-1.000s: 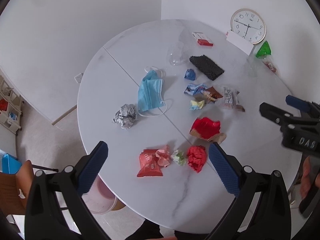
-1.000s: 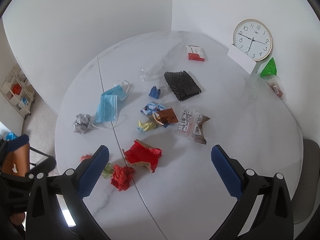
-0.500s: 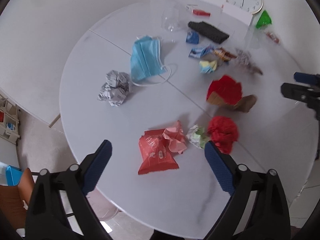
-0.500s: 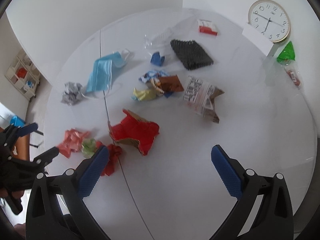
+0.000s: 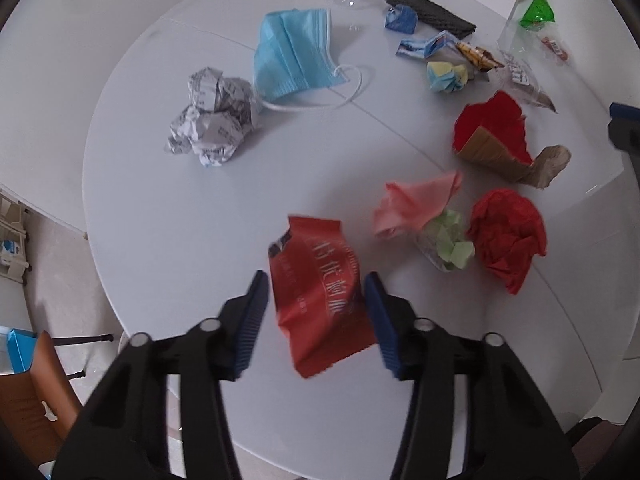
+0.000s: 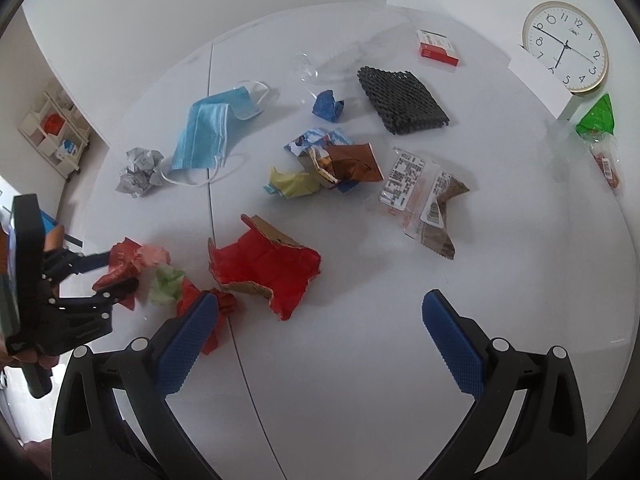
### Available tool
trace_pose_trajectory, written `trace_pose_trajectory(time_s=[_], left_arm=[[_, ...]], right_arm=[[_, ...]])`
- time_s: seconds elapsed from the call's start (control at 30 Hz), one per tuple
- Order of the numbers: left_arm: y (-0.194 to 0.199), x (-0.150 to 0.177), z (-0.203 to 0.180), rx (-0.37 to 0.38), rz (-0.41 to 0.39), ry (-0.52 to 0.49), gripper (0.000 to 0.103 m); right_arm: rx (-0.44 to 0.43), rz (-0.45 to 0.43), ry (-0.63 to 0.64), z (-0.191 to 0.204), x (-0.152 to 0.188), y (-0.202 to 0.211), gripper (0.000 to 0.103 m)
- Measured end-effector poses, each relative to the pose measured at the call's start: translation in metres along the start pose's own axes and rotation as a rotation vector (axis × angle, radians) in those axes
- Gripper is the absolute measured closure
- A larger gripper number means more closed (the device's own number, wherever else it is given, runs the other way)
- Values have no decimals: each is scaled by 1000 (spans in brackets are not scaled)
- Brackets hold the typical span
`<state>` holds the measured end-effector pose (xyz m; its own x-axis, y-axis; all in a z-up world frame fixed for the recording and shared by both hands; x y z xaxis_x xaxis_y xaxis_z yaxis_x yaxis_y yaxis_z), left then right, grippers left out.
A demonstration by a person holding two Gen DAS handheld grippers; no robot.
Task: Collect trash
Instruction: 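Grasp the red snack wrapper with the left tool while the right tool grasps the cardboard-backed red wrapper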
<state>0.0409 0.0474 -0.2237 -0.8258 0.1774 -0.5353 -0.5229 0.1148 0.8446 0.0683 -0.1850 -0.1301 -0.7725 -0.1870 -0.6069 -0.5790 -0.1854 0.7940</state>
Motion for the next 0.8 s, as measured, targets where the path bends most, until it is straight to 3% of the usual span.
trace_pose_trajectory(time_s=[0.2,0.43,0.57,0.73,0.8], left_arm=[[1,3,7,16,-18,41,62],[7,4,12,25,-25,59,63],[16,2,16,32,-48,97,63],[37,-1,24,-19,-89,85,63],[48,0,32,-39,-108,99,63]], right_arm=[[-50,14,53,8,-4,-14,2],[-190,99,369,36,-3,-59,2],[-216,133,414,39,-9,-82,3],[-246,202,446,49,-4,-104,20],[-247,214,453,53,1,-107,42]])
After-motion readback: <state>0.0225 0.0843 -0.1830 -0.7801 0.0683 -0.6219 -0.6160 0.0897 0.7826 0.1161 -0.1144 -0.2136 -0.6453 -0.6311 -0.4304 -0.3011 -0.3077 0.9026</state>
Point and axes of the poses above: each gripper's, at about its wrist camera, not at the fingertips, and y roughly against the way its jaws point, z to its left, x to its underside, the point moved 2 cm from there along -y, roughly the way its jaws point, and after that the axes turned 13 degrees about -z, right-handed, at the moved point
